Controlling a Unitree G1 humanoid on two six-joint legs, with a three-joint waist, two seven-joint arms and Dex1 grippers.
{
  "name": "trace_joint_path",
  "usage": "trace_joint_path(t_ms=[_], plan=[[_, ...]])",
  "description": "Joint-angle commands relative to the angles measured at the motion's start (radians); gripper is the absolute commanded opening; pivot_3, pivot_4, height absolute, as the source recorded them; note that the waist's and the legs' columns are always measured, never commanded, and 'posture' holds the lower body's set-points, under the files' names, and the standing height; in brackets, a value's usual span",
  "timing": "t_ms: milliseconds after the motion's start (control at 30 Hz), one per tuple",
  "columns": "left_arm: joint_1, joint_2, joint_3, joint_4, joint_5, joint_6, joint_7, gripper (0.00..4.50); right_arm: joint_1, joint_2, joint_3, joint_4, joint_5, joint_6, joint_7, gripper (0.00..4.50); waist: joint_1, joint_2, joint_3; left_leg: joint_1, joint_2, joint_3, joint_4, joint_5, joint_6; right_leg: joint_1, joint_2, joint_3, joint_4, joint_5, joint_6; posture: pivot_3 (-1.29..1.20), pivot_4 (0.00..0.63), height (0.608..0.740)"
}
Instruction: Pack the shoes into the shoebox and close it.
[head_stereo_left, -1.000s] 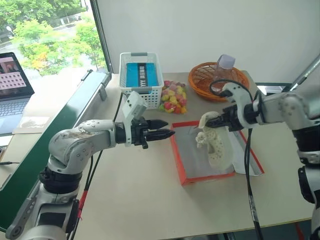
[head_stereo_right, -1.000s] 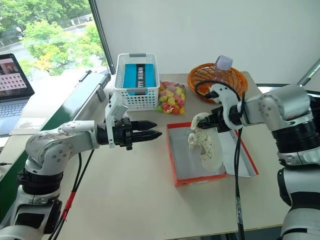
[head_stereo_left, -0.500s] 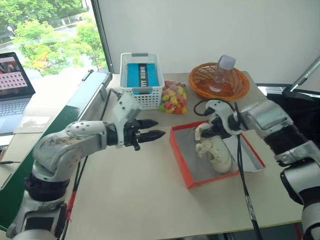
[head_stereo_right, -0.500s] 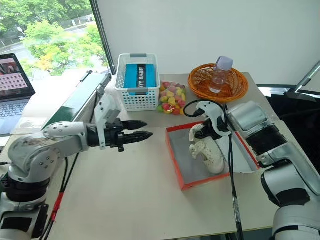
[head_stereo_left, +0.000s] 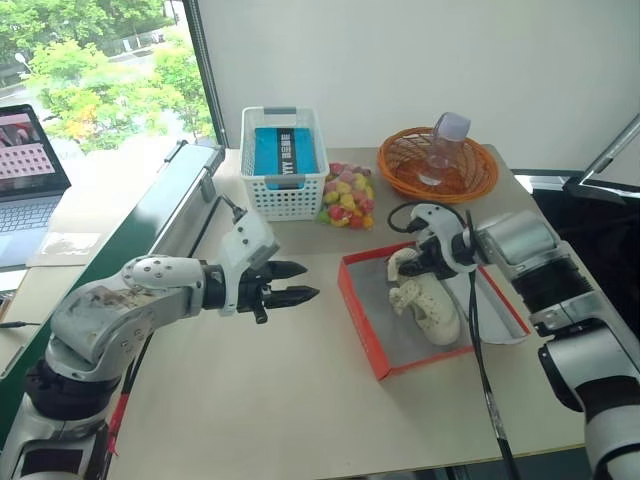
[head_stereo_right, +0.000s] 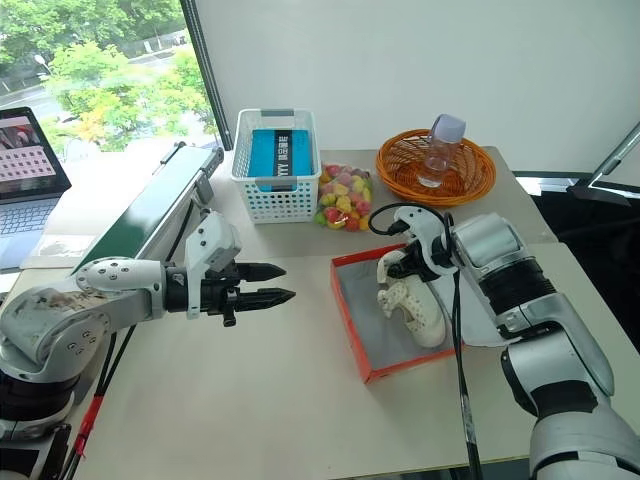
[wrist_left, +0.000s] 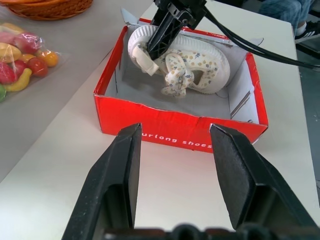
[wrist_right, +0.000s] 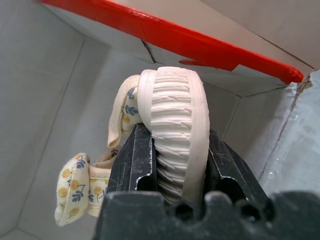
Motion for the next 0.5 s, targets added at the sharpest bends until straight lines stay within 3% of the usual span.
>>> trace_joint_path(t_ms=[33, 133, 200, 500], plan=[[-0.013, 0.008, 0.004, -0.023, 0.012, -0.029, -0.015, 2.30, 0.073, 0.033, -0.001, 0.050, -0.033, -0.014, -0.003, 0.67, 0.001, -0.003, -0.002, 0.001, 0.000, 0.000, 0.000, 0.000, 0.000, 0.002, 0.000, -0.001, 0.000, 0.000, 0.000, 0.00, 0.150, 0.740], [-0.014, 0.006, 0.001, -0.023, 0.020, -0.031, -0.020, 2.30, 0.077, 0.041, -0.016, 0.066, -0.057, -0.016, 0.008, 0.67, 0.006, -0.005, -0.003, 0.009, 0.000, -0.001, 0.000, 0.000, 0.000, 0.010, 0.000, -0.002, -0.002, -0.001, 0.000, 0.00, 0.150, 0.740], [-0.016, 0.002, -0.002, -0.022, 0.021, -0.031, -0.021, 2.30, 0.074, 0.046, -0.019, 0.073, -0.075, -0.018, 0.005, 1.62, 0.010, -0.006, -0.004, 0.010, 0.001, -0.001, 0.000, -0.001, -0.001, 0.011, -0.001, -0.002, -0.002, -0.002, -0.002, 0.00, 0.150, 0.740], [-0.024, -0.011, -0.009, -0.015, 0.030, -0.031, -0.028, 2.30, 0.016, 0.062, -0.050, 0.017, -0.121, -0.026, -0.027, 4.48, 0.018, -0.001, -0.001, 0.009, 0.000, 0.000, -0.001, -0.001, -0.001, 0.008, -0.001, -0.001, -0.001, -0.002, -0.001, 0.00, 0.150, 0.740]])
